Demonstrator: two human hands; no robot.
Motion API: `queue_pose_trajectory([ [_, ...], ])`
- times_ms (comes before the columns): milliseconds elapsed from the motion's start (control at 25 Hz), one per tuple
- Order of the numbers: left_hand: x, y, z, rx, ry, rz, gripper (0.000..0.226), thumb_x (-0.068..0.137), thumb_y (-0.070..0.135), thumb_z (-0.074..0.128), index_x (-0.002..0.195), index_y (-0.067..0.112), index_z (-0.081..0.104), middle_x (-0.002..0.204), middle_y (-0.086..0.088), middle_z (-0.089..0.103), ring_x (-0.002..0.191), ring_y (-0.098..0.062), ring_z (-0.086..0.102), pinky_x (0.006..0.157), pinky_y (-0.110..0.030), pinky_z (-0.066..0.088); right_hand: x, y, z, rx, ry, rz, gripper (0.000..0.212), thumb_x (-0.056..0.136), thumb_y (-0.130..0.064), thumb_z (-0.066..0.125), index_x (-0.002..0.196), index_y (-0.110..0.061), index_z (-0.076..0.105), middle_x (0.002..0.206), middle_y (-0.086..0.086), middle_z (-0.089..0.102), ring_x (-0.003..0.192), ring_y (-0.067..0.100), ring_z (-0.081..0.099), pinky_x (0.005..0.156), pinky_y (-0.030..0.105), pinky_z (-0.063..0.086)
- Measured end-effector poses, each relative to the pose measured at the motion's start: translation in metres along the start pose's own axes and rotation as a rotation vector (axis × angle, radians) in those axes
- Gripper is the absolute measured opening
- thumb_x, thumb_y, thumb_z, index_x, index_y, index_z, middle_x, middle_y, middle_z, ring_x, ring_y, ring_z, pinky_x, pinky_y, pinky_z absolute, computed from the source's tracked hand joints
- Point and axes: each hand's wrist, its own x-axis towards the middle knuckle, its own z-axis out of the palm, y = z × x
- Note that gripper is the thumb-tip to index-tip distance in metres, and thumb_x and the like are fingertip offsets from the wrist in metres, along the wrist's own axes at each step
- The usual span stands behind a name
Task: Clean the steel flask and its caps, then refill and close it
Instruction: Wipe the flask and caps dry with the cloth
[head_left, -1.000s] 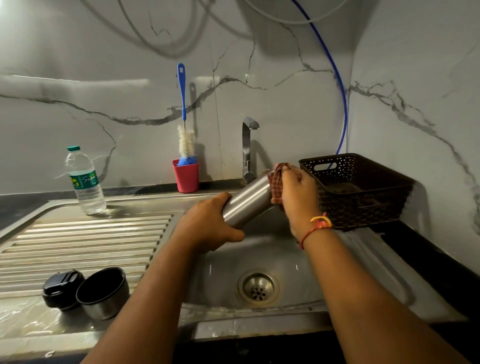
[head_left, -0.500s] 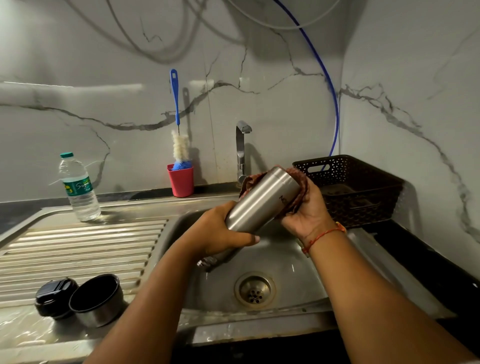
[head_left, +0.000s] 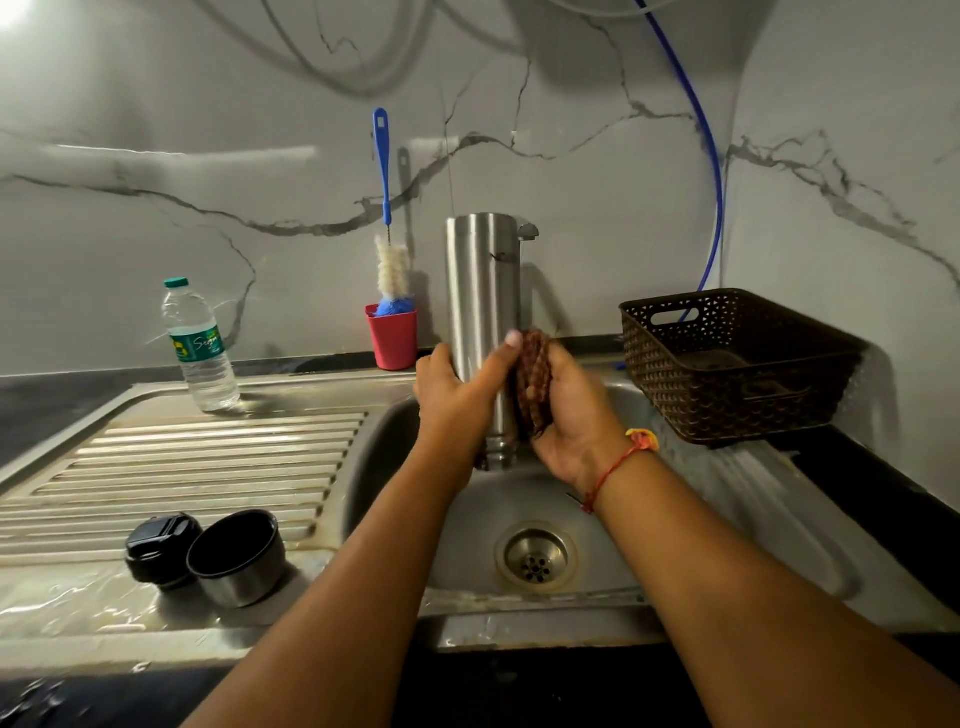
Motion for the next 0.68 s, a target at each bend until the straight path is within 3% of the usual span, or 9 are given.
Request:
queue_pose_trajectory([
  [120, 0.01, 0.002, -0.008, -0.396, 0.046, -0.138, 0.063, 0.074, 0.063, 0.08, 0.118, 0.023, 0.059, 0.115, -0.017, 0.072, 0.096, -0.028, 0.075, 0.089, -0.051, 0.061, -0.005, 0.009, 0.011, -0.107, -0.032, 0.035, 0.037, 0.099, -0.036, 0.052, 0.118, -0.009, 0.068, 0.113, 0.015, 0.071, 0.105, 0.029, 0.068, 0.092, 0.046, 0.053],
  [360, 0.021, -0.003, -0.021, -0.672, 0.358, -0.207, 0.075, 0.077, 0.064, 0.077, 0.127, 0.014, 0.051, 0.116, -0.02, 0.07, 0.093, -0.033, 0.076, 0.082, -0.052, 0.063, -0.012, 0.022, 0.025, -0.066, 0.014, 0.089, 0.021, 0.097, -0.023, 0.057, 0.103, -0.007, 0.07, 0.086, 0.01, 0.074, 0.074, 0.021, 0.071, 0.059, 0.029, 0.055],
  [440, 0.027, -0.003, -0.026, -0.617, 0.418, -0.18, 0.079, 0.076, 0.067, 0.075, 0.13, 0.016, 0.047, 0.122, -0.018, 0.064, 0.097, -0.031, 0.074, 0.079, -0.048, 0.064, -0.016, 0.023, 0.028, 0.0, 0.016, 0.16, 0.022, 0.094, -0.016, 0.06, 0.108, -0.002, 0.068, 0.089, 0.014, 0.074, 0.078, 0.025, 0.072, 0.064, 0.033, 0.058],
  [600, 0.033, 0.0, -0.035, -0.553, 0.534, -0.104, 0.077, 0.081, 0.061, 0.075, 0.138, 0.021, 0.043, 0.135, -0.009, 0.05, 0.103, -0.024, 0.069, 0.073, -0.035, 0.064, -0.016, 0.016, 0.028, 0.049, 0.068, 0.262, 0.034, 0.091, -0.013, 0.062, 0.118, 0.007, 0.063, 0.107, 0.024, 0.068, 0.097, 0.034, 0.067, 0.093, 0.046, 0.052],
  [680, 0.036, 0.002, -0.044, -0.59, 0.575, -0.126, 0.081, 0.079, 0.063, 0.075, 0.141, 0.024, 0.041, 0.137, -0.003, 0.048, 0.106, -0.022, 0.065, 0.078, -0.037, 0.06, -0.01, 0.012, 0.02, 0.06, 0.112, 0.277, 0.038, 0.09, -0.014, 0.064, 0.121, 0.009, 0.061, 0.112, 0.027, 0.067, 0.103, 0.038, 0.067, 0.091, 0.047, 0.055],
])
